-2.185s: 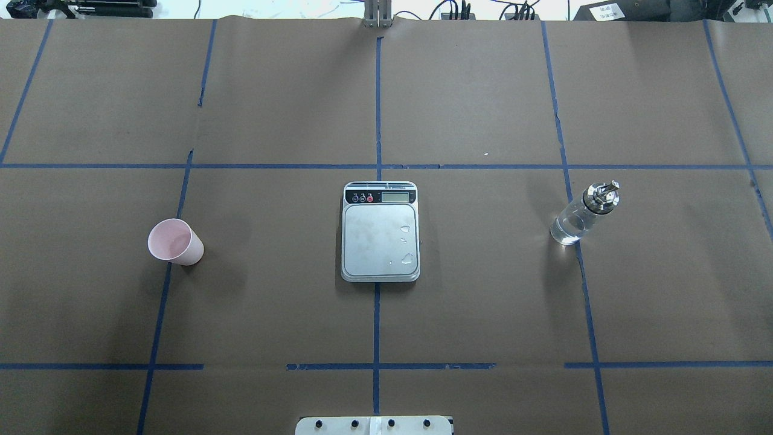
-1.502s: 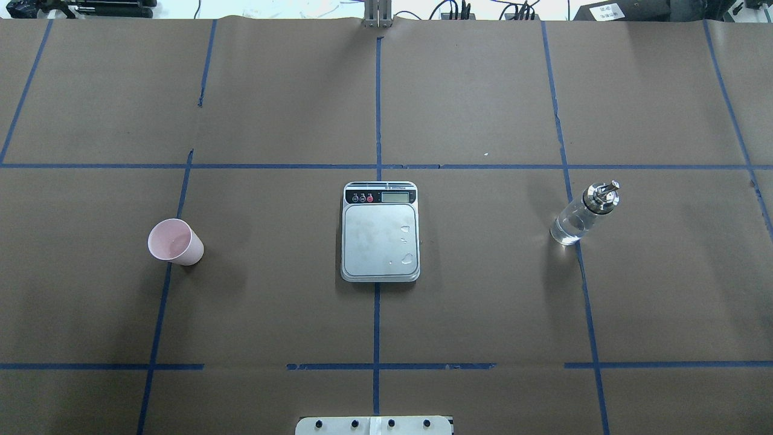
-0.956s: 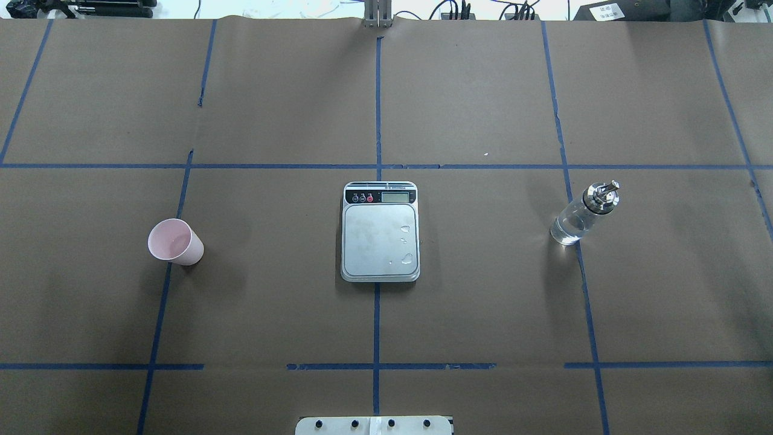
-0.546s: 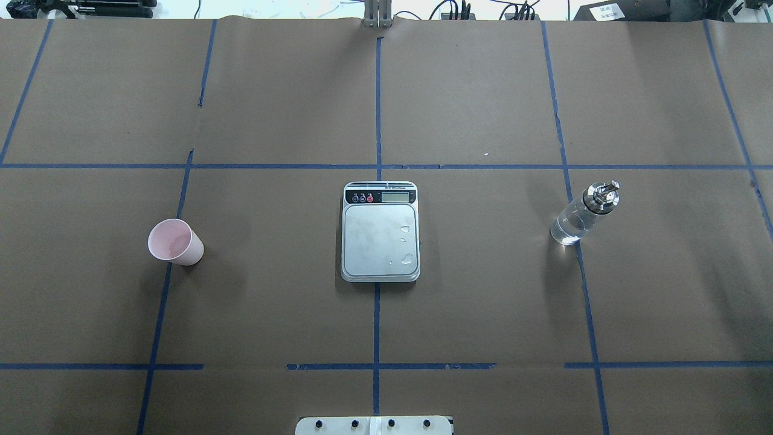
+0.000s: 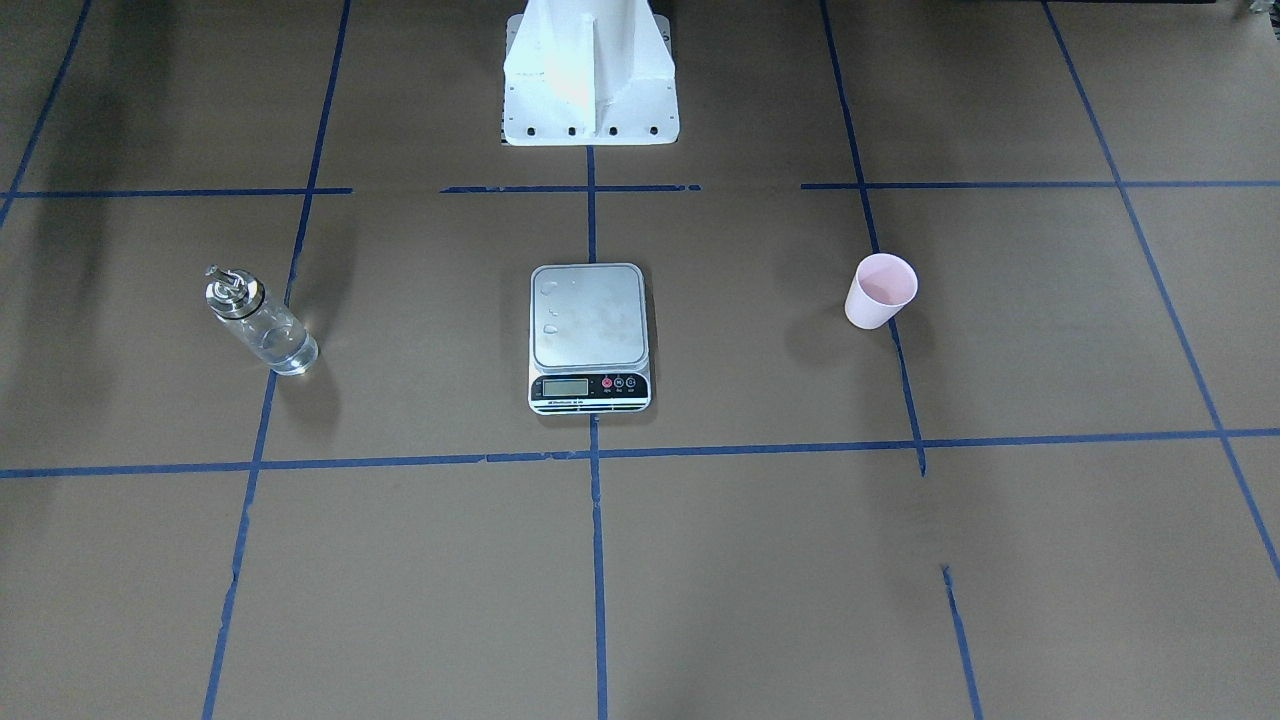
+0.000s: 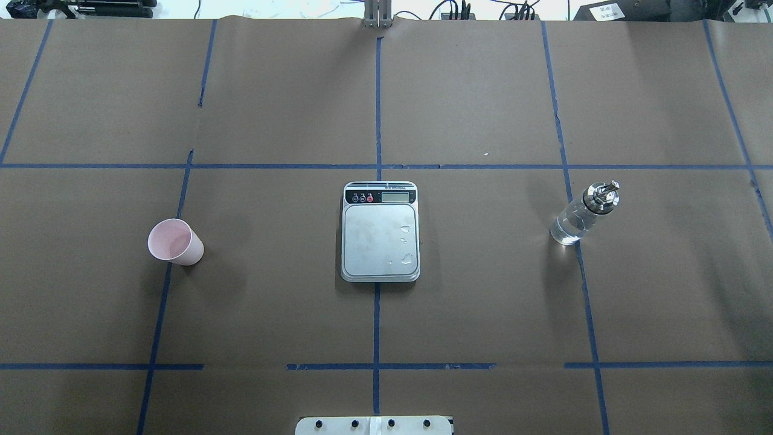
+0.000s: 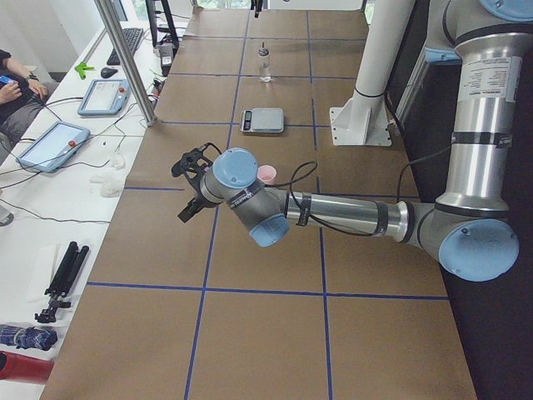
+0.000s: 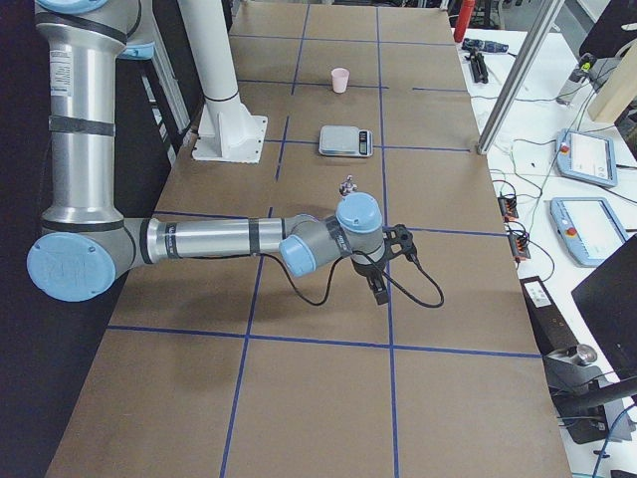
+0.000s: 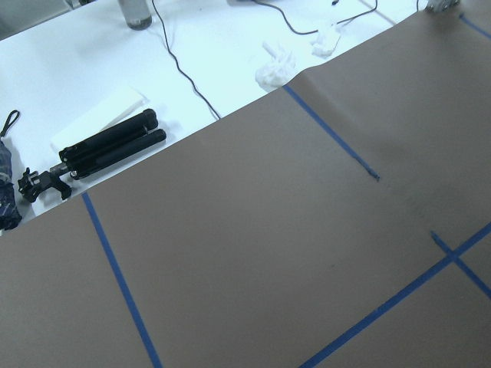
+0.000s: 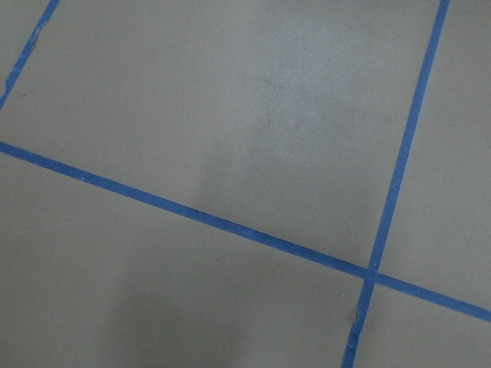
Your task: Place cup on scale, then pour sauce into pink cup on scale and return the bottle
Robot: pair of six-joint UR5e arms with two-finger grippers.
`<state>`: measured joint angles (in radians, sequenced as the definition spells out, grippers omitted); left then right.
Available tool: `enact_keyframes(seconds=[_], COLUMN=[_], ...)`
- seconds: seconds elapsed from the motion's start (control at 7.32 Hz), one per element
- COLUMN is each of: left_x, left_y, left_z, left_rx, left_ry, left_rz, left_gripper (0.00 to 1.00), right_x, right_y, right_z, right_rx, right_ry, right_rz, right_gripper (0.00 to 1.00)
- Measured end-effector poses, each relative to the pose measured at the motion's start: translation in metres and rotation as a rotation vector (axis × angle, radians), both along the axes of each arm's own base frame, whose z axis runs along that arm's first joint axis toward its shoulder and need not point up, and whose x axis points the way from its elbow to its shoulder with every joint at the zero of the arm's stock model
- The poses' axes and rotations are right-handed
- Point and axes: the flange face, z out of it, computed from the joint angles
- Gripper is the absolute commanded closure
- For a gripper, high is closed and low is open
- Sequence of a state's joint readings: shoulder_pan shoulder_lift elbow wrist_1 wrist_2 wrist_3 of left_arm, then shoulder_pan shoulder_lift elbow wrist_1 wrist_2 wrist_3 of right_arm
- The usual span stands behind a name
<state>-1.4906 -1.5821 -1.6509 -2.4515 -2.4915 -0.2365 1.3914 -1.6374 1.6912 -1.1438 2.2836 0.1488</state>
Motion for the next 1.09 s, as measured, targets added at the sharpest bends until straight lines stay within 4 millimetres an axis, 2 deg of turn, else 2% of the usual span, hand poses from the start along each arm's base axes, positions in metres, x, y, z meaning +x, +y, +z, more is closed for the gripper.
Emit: enact_keyframes(seconds=[0.27, 0.41, 0.55, 0.82, 1.09], left_x=[0.074, 0.119, 0.159, 0.226, 0.275], left_y=[0.025, 0.048, 0.074, 0.115, 0.135], left_z=[-0.028, -0.044, -0.055, -0.057, -0.05], left_rx=[-0.172, -0.256, -0.335, -0.476, -0.591], left_ry=[0.104, 0.129, 0.147, 0.153, 0.128], left_rz=[0.002, -0.027, -0.054, -0.114, -0.189], left_gripper=[0.01, 0.12, 0.28, 0.49, 0.5], right_x=[0.0, 0.001, 0.001, 0.001, 0.001], right_y=[0.002, 0.003, 0.003, 0.003, 0.004], right_z=[0.002, 0.003, 0.002, 0.001, 0.0], right_rx=[-0.023, -0.036, -0.041, -0.044, -0.043], right_ry=[-0.008, -0.012, -0.014, -0.017, -0.018], right_rz=[0.022, 0.034, 0.041, 0.047, 0.048], right_gripper=[0.0, 0.0, 0.0, 0.0, 0.0])
